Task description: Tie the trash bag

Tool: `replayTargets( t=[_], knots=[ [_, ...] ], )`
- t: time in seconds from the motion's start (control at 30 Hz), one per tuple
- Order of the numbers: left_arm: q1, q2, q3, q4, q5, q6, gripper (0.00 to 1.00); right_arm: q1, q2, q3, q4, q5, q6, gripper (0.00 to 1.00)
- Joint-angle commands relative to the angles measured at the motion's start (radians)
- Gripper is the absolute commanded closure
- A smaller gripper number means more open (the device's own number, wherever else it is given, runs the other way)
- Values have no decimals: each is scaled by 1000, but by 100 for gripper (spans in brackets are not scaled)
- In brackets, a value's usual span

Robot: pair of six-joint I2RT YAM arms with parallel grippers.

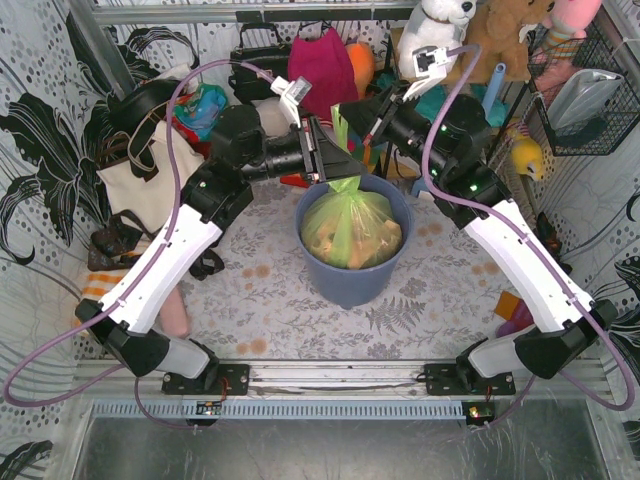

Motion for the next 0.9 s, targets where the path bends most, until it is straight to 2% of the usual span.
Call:
replayTargets(
  t=[0.0,0.07,0.23,0.33,0.5,0.57,0.7,0.8,0.87],
  knots=[
    [-4,-13,-5,190,65,-52,58,6,-46,14,45,20,7,99],
    [2,-16,-5,218,84,-70,47,5,-51,32,27,31,-3,87],
    [42,-21,63,256,125,-105,37,6,-53,113,-52,86,-62,48],
    [86,-9,146,236,133,-92,34,6,-41,182,-125,136,-125,38],
    [204,-13,199,211,90,-18,26,5,0,308,-243,286,-299,28],
    [252,-38,191,119,-24,90,22,2,13,328,-277,368,-370,24],
    [283,-115,79,2,-397,327,16,-24,17,277,-300,513,-469,18],
    [284,-202,-107,45,-662,421,12,-81,-11,155,-290,562,-487,15],
    [283,-269,-268,122,-822,469,2,-143,-54,26,-256,571,-481,13]
  ],
)
